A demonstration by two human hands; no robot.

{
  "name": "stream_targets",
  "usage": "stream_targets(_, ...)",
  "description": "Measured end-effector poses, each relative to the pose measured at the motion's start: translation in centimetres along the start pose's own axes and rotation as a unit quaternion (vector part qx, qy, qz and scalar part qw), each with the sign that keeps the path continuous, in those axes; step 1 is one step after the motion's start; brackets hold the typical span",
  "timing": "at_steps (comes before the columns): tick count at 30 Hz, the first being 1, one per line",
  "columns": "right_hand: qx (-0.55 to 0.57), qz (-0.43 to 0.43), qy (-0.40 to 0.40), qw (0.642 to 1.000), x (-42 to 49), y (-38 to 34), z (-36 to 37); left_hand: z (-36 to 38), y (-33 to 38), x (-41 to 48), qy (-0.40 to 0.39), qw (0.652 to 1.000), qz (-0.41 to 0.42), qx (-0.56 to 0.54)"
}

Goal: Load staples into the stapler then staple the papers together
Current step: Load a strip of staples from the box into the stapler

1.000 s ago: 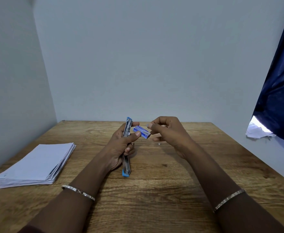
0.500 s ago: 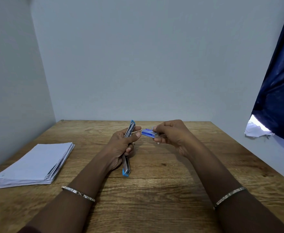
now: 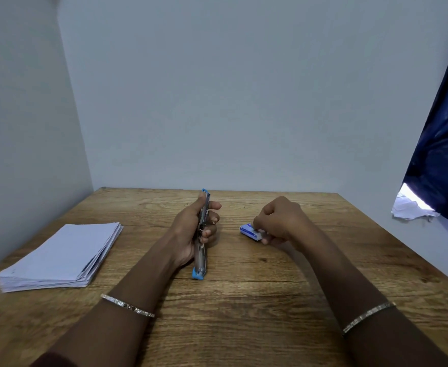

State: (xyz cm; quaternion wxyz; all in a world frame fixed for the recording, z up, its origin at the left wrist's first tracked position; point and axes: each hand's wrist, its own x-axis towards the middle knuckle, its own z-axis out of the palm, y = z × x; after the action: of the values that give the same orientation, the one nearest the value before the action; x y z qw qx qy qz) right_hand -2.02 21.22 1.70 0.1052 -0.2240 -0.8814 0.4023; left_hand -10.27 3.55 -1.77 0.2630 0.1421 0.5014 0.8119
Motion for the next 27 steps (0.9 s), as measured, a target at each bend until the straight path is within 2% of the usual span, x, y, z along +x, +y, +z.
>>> stream_targets(5, -0.002, -0.057, 0.041, 0.998, 0.3, -0.1, -0.4, 0.0, 0.1, -0.1, -0.011, 1.000, -0.004, -0.017)
stream_targets(7, 0.065, -0.116, 0.049, 0.990, 0.4, -0.3, -0.5, 0.0, 0.0, 0.0, -0.010, 1.000, -0.004, -0.002)
stream_targets(10, 0.161, -0.164, 0.001, 0.973, 0.3, -0.6, -0.4, 0.3, -0.3, 0.2, -0.021, 1.000, 0.001, 0.020)
stream_targets(16, 0.191, -0.151, -0.077, 0.967, -0.1, -0.9, 0.6, 0.5, -0.7, 0.1, -0.030, 0.996, 0.053, 0.072)
stream_targets(27, 0.294, -0.052, -0.134, 0.945, -0.2, -1.1, 1.1, 0.3, -0.6, 0.0, -0.043, 0.996, 0.063, 0.056)
